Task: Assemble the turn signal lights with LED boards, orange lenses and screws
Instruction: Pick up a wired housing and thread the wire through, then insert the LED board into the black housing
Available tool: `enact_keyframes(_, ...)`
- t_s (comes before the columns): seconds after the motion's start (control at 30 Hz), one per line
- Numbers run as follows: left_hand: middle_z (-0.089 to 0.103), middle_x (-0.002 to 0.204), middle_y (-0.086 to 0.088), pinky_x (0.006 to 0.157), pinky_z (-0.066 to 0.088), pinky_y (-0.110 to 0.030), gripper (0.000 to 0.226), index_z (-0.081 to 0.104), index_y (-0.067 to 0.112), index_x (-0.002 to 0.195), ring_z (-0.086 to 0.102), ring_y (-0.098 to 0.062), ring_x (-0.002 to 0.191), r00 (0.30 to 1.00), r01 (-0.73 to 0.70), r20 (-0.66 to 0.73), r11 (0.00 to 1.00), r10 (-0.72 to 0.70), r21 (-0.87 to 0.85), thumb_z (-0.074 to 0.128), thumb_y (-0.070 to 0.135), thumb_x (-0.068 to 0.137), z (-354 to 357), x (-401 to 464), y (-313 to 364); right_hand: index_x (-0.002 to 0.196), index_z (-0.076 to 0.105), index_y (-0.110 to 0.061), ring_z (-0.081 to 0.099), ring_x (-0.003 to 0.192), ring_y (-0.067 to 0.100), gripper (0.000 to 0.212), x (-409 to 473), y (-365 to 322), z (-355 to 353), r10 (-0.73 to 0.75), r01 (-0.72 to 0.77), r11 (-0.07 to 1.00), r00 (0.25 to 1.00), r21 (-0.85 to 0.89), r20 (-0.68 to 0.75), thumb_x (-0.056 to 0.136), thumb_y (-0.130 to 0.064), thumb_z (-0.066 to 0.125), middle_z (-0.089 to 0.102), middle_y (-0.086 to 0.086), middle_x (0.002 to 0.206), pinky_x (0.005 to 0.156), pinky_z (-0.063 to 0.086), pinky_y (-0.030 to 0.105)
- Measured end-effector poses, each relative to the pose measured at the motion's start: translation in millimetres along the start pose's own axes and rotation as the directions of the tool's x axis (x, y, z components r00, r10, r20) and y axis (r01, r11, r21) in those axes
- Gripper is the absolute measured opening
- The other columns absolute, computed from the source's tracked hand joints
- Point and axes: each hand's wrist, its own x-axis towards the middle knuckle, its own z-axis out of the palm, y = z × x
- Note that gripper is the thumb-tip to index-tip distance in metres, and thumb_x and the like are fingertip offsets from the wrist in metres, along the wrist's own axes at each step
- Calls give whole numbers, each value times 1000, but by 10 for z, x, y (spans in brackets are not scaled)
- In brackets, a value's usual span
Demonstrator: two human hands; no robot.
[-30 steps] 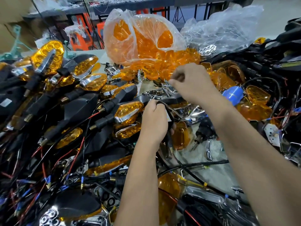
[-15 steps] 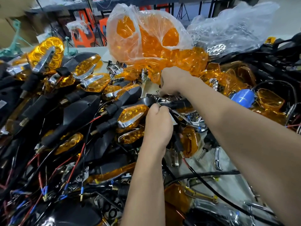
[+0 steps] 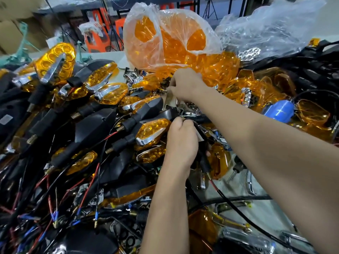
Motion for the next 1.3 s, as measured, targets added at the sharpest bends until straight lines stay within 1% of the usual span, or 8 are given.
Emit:
enact_keyframes(0.13,60,76,-16,51,49,-35,15,51,9,98,60,-28,56,990,40,139,976,-10,-212,37,12,94,-11,-23,-31,86,73,-23,61,80,10,14,-423,349,-248,62,24,943,967,332,-246,93,-35,75,69,-7,85,79,52,28)
enact_keyframes(0.27,64,73,-14,51,52,-35,19,52,5,101,61,-30,55,958,22,280,952,67,-305,33,4,101,36,-71,11,112,64,-21,65,63,15,23,-1193,716,-501,50,146,574,976,806,-212,92,-19,74,68,2,70,55,51,25)
enact_keyframes(0.5,63,73,-11,56,57,-35,20,54,4,97,63,-26,59,965,26,251,927,74,-374,34,-1,101,153,-108,32,95,79,-20,41,49,14,18,-2014,898,-478,49,121,339,988,933,-146,86,-8,70,54,3,61,42,33,21)
enact_keyframes(0.67,65,126,2,96,59,-46,37,56,28,135,68,-17,113,984,-51,159,976,86,-211,37,17,105,225,-121,-5,118,75,-9,75,90,18,33,-2201,838,-464,-154,136,436,985,890,-75,86,-6,79,77,5,112,77,58,23)
enact_keyframes(0.83,67,80,-2,61,59,-35,20,56,11,97,68,-16,63,957,-108,238,966,165,-235,36,7,100,180,-94,-16,105,79,-14,42,61,19,19,-2156,814,-396,-7,121,344,992,931,-126,91,-23,70,47,9,67,50,38,24)
enact_keyframes(1.0,75,82,-1,64,62,-38,24,60,12,99,70,-17,65,949,-49,290,970,120,-239,37,8,102,173,-114,-2,88,53,3,35,61,41,42,-2142,813,-331,44,84,349,993,933,-106,98,-37,60,38,26,77,44,35,21)
enact_keyframes(1.1,67,90,-15,75,54,-42,24,61,4,104,61,-28,78,943,52,333,974,25,-222,38,4,99,161,-116,-2,99,60,-2,45,48,14,34,-2137,794,-315,49,46,342,997,938,-67,90,-33,68,47,6,65,37,31,20)
enact_keyframes(1.3,56,110,-20,87,44,-46,34,60,-7,129,51,-31,101,939,168,335,949,-73,-265,39,8,106,145,-142,43,122,70,-19,44,57,19,34,-2163,661,-336,-55,76,362,997,929,-60,88,-17,76,59,16,72,44,36,25)
